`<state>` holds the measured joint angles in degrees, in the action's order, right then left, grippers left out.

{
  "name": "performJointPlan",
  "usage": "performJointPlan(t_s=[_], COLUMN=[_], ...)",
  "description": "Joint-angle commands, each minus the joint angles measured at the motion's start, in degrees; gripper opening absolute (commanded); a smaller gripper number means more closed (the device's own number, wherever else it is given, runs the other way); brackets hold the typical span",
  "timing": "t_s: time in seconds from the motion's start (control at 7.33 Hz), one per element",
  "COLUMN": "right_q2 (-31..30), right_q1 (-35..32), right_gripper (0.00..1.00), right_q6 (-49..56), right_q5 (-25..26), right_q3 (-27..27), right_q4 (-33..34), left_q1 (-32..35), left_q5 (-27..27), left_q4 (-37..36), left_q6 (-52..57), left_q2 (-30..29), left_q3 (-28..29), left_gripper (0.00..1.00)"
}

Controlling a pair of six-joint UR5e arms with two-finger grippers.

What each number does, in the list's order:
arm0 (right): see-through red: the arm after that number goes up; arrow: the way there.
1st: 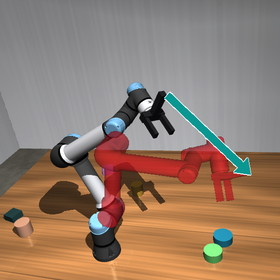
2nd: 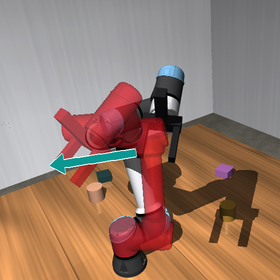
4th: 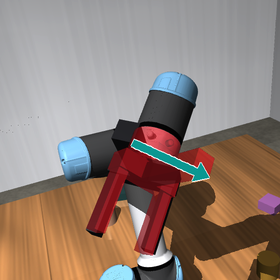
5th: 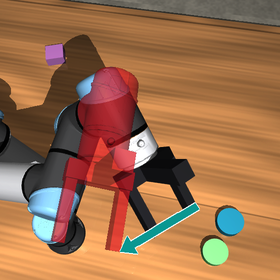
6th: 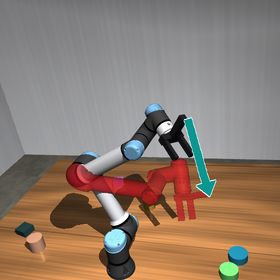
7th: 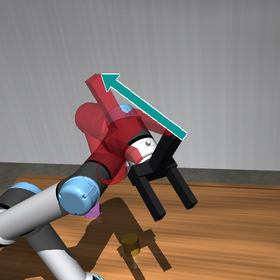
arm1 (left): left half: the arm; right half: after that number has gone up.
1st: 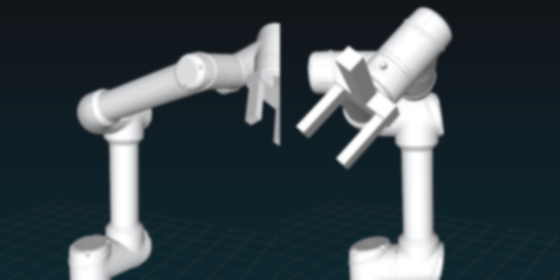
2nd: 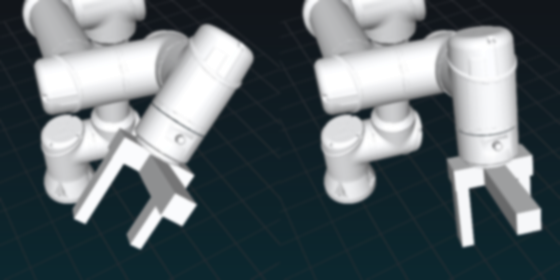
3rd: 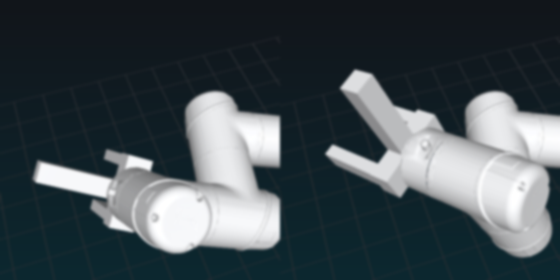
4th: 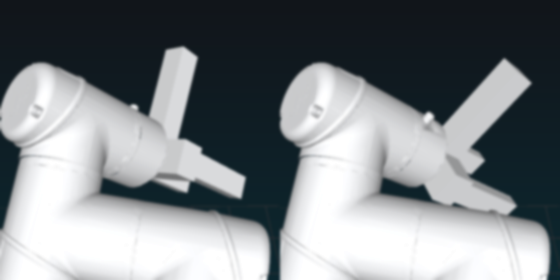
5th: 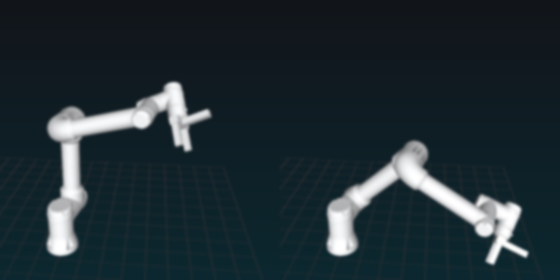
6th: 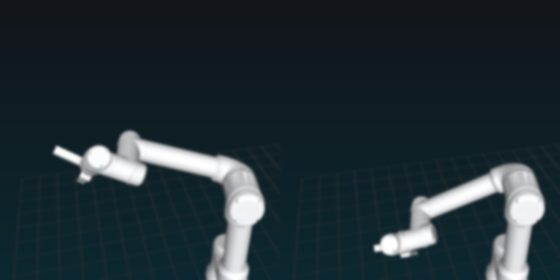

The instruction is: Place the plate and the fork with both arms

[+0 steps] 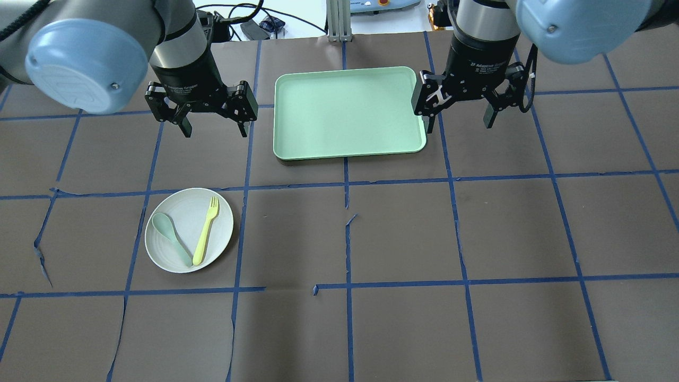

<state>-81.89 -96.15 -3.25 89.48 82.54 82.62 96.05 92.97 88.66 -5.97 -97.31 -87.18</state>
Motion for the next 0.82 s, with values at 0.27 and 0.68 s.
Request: performJointPlan(t_s=[0.27, 0.68], right_q2=[0.1, 0.0], right_q1=[0.1, 0.1], right_gripper=[1.00, 1.00], right_q6=[0.0, 0.0], right_q5=[0.2, 0.3], right_q3=[-0.2, -0.3], right_q4=[0.8, 0.8], left_q1=[0.3, 0.2], left_q5=[-0.1, 0.3], left_q4=[0.0, 0.0], left_q6=[-1.0, -0.4], left_q2=[0.5, 0.3], left_q3=[-0.1, -0.2], left_gripper=[1.00, 1.00])
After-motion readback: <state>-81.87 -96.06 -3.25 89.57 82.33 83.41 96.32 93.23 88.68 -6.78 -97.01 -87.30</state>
